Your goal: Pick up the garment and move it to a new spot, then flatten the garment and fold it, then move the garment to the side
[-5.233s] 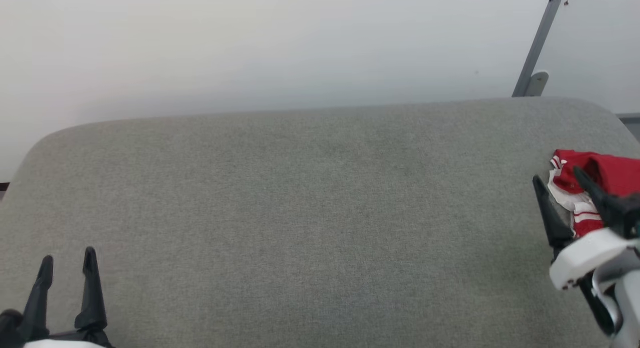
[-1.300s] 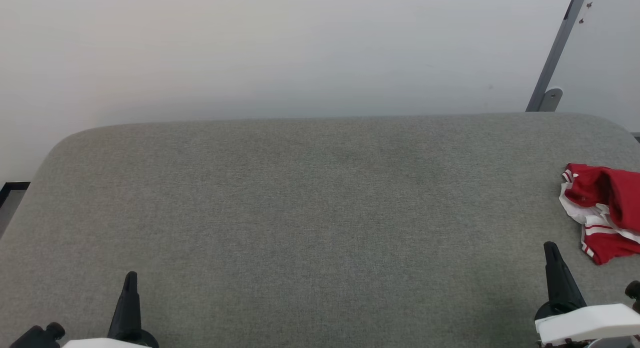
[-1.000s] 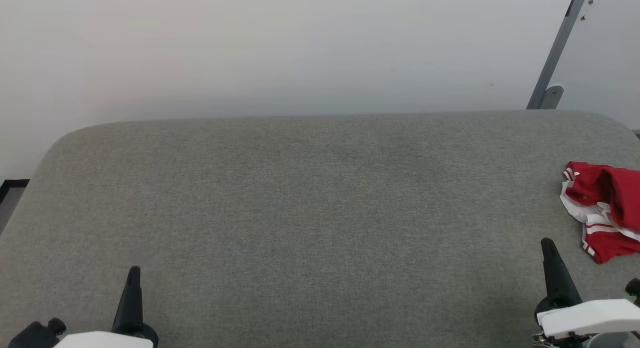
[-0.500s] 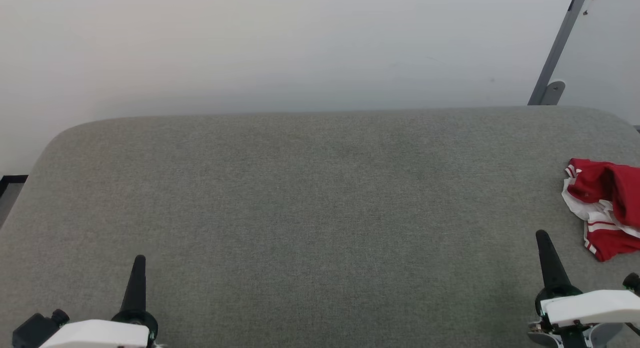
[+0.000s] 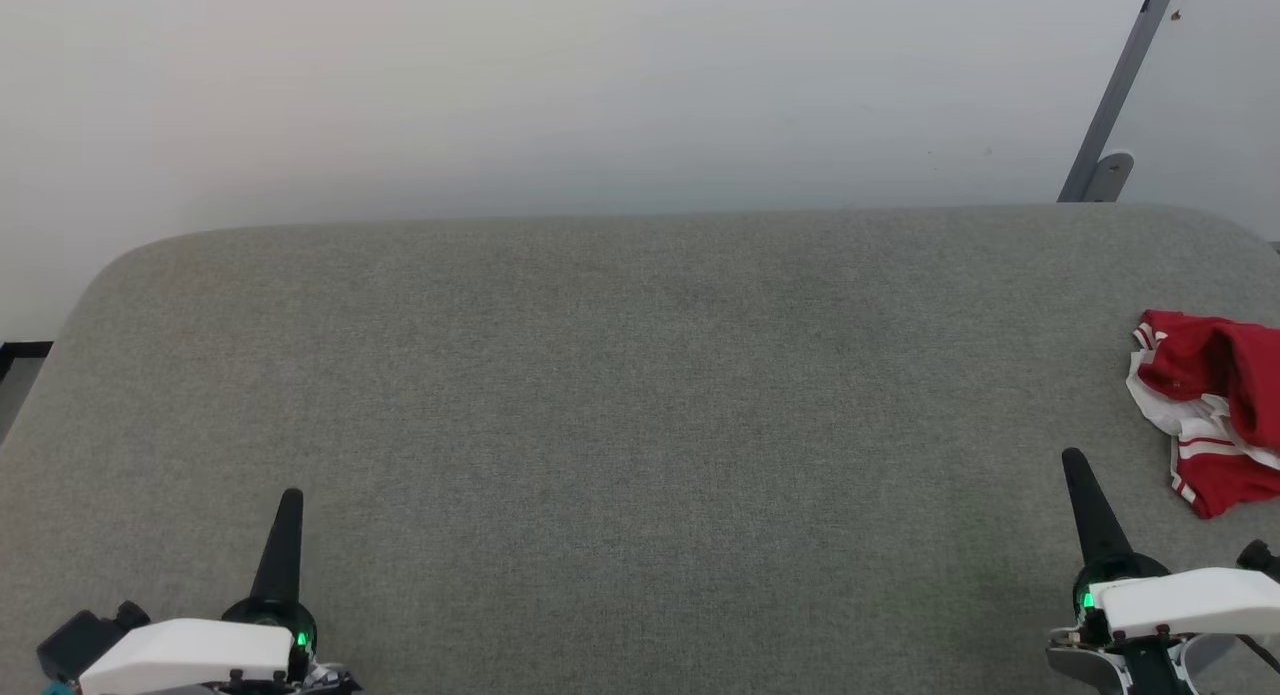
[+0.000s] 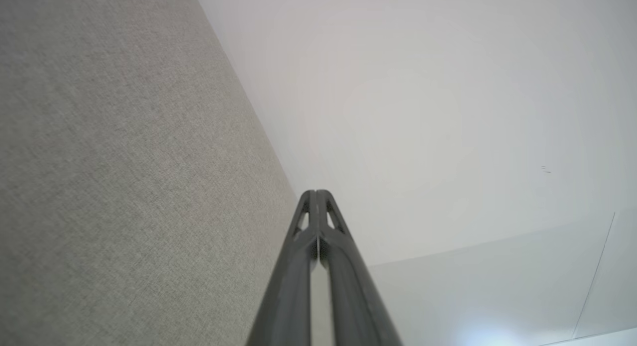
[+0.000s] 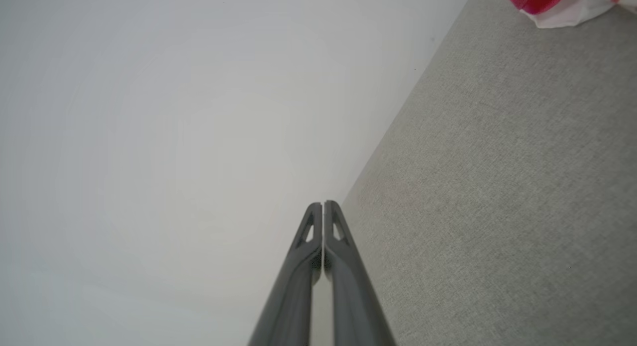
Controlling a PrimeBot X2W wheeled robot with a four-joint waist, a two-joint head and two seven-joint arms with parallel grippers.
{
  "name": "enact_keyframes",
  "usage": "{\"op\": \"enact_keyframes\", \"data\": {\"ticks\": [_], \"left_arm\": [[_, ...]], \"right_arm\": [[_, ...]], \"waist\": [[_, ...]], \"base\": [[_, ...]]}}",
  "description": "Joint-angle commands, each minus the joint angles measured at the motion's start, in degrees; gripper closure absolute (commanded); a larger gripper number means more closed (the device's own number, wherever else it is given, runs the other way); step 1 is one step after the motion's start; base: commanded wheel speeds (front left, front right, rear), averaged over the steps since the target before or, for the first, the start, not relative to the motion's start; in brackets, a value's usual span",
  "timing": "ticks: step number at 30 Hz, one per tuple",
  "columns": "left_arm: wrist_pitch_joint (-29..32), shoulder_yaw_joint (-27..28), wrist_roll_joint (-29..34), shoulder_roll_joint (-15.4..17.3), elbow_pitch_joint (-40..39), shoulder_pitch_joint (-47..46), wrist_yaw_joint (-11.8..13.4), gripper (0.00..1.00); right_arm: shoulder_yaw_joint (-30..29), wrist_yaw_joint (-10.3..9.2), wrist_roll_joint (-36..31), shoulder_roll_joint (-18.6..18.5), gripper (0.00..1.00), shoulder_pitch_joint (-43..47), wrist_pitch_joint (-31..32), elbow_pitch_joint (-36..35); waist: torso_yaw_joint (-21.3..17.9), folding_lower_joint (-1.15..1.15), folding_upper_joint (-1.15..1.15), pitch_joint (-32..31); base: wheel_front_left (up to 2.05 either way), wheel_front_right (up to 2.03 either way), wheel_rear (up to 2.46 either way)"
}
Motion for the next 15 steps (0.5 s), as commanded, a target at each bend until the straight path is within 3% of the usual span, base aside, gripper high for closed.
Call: {"op": "enact_keyframes", "data": {"ticks": [1,15], "left_arm": [[0.6,0.2,-1.4,0.2,-0.2,-1.7,-0.2,1.0],[2.4,0.2,-7.3,-0.4,0.7,-3.5,-0.2,1.0]], "right_arm": [[-0.2,0.01,1.8,0.1,1.0,-1.4,0.6,0.0],[-0.3,0.0,8.8,0.6,1.0,-2.6,2.4,0.7]], "waist": [[0.0,0.0,0.0,0.1],[0.0,0.0,0.0,0.8]], "base": [[0.0,0.0,0.0],[0.0,0.0,0.0]]}}
